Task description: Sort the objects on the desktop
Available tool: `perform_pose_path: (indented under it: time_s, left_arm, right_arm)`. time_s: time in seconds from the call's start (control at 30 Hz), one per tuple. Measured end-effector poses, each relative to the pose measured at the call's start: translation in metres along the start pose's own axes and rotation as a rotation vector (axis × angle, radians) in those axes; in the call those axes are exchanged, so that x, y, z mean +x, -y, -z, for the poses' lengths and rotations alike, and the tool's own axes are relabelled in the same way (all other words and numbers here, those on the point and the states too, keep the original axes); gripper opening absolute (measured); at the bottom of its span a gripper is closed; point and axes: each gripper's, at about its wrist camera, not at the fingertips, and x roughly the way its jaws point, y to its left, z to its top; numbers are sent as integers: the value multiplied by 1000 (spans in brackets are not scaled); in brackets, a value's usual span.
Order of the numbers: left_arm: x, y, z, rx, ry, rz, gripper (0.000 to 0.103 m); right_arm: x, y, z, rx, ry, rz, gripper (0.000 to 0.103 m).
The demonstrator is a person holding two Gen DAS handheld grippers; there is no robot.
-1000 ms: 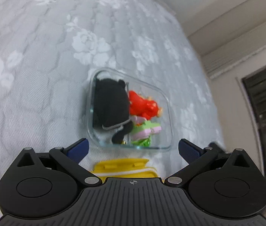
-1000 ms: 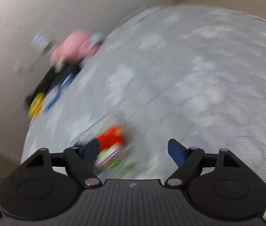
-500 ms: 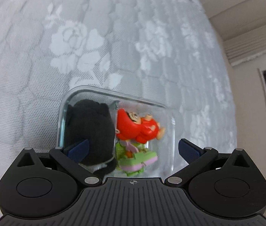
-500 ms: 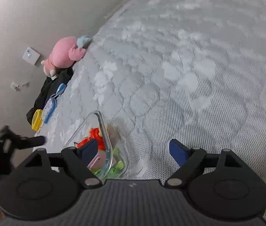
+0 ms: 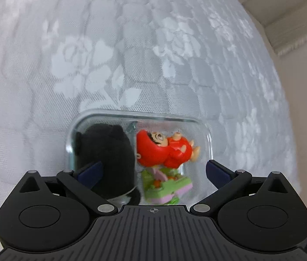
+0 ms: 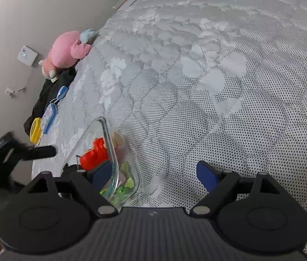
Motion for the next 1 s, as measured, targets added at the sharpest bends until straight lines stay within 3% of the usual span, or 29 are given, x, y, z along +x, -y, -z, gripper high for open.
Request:
perform_pose_path:
  time_s: [0.2, 0.27, 0.37, 0.57, 0.63, 0.67, 0.7, 0.73, 0.77, 0.83, 1.0]
  left_arm:
    - [10, 40, 27, 83, -60, 86, 103]
    - [18, 52, 28, 124, -71, 84, 103]
    - [29, 64, 28, 202, -70, 14, 103]
    - [42, 76, 30, 378, -61, -198, 101]
    - [46, 81, 36, 457, -84, -241, 91]
    - [48, 84, 39, 502, -94, -267, 82]
    - [49, 88, 43, 546, -101, -291, 62]
    - [50, 91, 46, 582, -106, -310, 57]
    - [51, 94, 49, 614, -114, -313, 57]
    - [52, 98, 53, 658, -127, -290, 46]
    - [56, 102, 51, 660, -129, -246, 47]
  right_arm:
    - [1, -3, 2, -22, -9, 3, 86]
    - [2, -1, 2, -15, -10, 3, 86]
    - [5, 5, 0, 24, -34, -8, 86]
    - [6, 8, -2, 59, -42, -22, 86]
    - [7, 9, -2, 65, -48, -25, 86]
    - [7, 9, -2, 68, -51, -25, 86]
    - [6, 10, -2, 70, -50, -26, 86]
    - [6, 10, -2, 71, -48, -26, 86]
    - [6, 10, -2, 73, -47, -26, 86]
    - [6, 11, -2, 80, -48, -28, 86]
    - [7, 12, -2, 92, -63, -39, 87]
